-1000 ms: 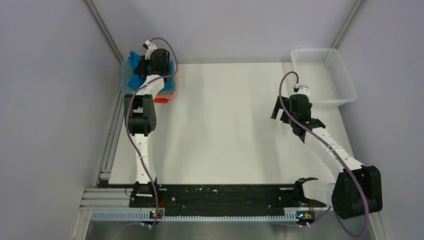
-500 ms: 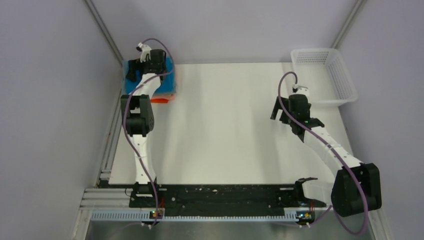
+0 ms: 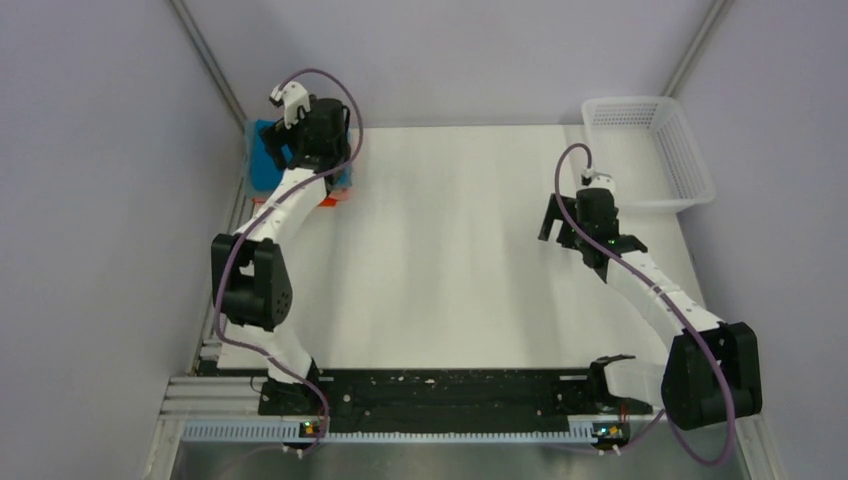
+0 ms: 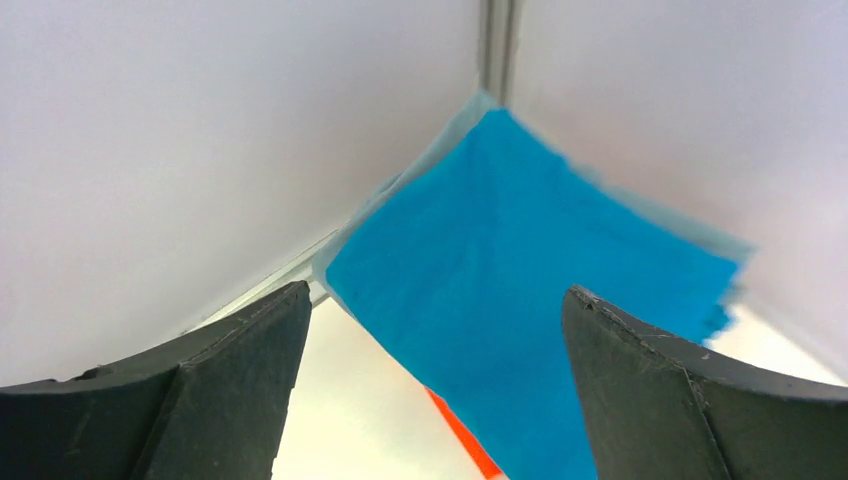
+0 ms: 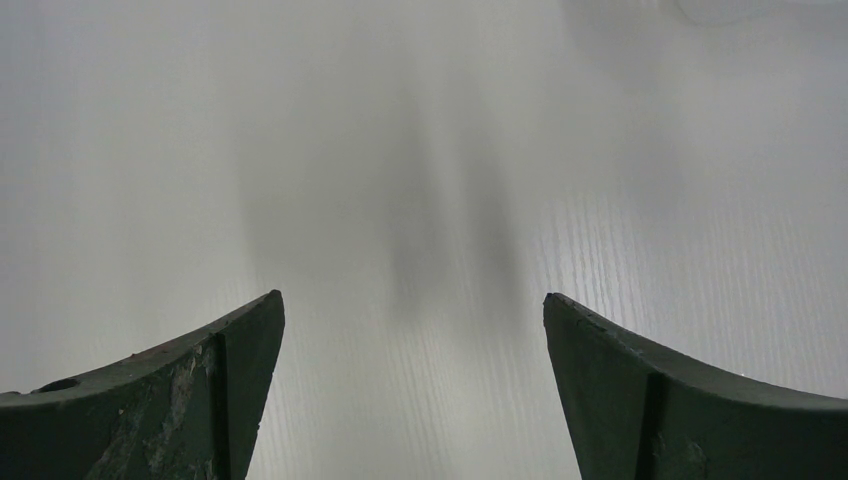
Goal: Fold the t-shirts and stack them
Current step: Reset both arms
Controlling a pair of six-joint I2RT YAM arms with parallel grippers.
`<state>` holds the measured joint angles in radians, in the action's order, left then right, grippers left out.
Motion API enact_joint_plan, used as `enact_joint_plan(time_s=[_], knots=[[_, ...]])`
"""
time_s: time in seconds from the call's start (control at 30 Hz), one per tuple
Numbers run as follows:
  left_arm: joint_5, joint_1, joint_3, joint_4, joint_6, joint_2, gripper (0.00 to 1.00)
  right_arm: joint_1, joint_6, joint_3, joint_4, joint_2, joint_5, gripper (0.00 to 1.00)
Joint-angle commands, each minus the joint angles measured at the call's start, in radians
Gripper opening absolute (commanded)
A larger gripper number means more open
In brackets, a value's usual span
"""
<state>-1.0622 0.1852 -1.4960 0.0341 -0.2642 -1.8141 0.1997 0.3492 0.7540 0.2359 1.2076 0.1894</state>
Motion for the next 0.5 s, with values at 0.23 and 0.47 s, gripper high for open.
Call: enact_joint_plan(time_s=[0.23,0.47], knots=[[0.908,0.282,0.263,0.169,-0.107,0.54,0.99,-0.003,0.019,-0.036,-0.017,-0.195,-0.012,0.99],[0.968,0.338,0.697,0.197,-0.245,0.744,0.99,-0.002,0.015,-0.127,-0.023,-0.38,-0.012,0.99]])
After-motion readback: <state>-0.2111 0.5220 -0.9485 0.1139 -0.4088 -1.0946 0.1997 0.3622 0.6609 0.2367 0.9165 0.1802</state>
